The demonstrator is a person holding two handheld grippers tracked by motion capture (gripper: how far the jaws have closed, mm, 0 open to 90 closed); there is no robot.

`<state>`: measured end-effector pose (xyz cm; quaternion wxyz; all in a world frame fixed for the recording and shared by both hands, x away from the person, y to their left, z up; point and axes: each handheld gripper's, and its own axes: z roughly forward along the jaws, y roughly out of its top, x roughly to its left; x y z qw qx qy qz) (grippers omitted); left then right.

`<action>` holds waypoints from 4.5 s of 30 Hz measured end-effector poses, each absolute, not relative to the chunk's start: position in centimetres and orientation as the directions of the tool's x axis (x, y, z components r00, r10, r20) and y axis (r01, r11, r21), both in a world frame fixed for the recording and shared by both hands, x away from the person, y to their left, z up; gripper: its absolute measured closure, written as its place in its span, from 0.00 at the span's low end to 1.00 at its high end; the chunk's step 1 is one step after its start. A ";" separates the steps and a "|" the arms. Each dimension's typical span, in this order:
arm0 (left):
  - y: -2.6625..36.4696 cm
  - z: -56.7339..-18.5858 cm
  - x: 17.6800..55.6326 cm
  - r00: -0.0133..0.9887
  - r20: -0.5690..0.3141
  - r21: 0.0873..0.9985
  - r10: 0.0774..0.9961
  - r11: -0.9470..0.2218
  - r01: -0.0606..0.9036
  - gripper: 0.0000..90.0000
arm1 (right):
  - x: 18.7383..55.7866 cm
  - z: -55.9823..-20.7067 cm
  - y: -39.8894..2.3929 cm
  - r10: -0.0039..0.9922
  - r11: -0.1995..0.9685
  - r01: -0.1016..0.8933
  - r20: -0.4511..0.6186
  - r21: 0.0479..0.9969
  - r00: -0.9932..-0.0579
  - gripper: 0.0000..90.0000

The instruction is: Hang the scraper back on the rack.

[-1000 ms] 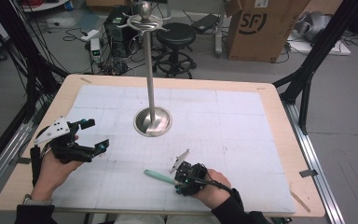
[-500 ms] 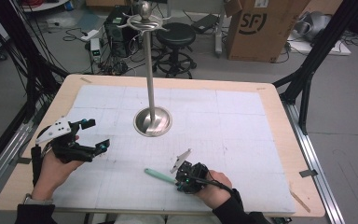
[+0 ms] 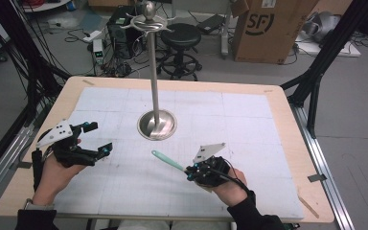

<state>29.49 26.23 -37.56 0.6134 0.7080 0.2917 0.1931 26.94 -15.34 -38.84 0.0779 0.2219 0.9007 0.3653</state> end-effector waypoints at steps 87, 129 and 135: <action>27.0 -38.0 28.5 0.750 -0.084 0.981 0.656 -0.077 0.177 0.02 | 37.8 -24.8 -16.7 0.601 0.033 0.091 0.053 0.995 -0.798 0.90; 27.7 -37.8 28.2 0.742 -0.092 0.983 0.664 -0.058 0.174 0.02 | 37.9 -29.3 -16.2 0.618 0.106 0.159 0.061 0.982 -0.784 0.41; 26.9 -37.8 28.7 0.752 -0.090 0.983 0.652 -0.065 0.174 0.02 | 36.6 -32.2 -18.6 0.638 0.122 0.215 0.090 0.969 -0.765 0.14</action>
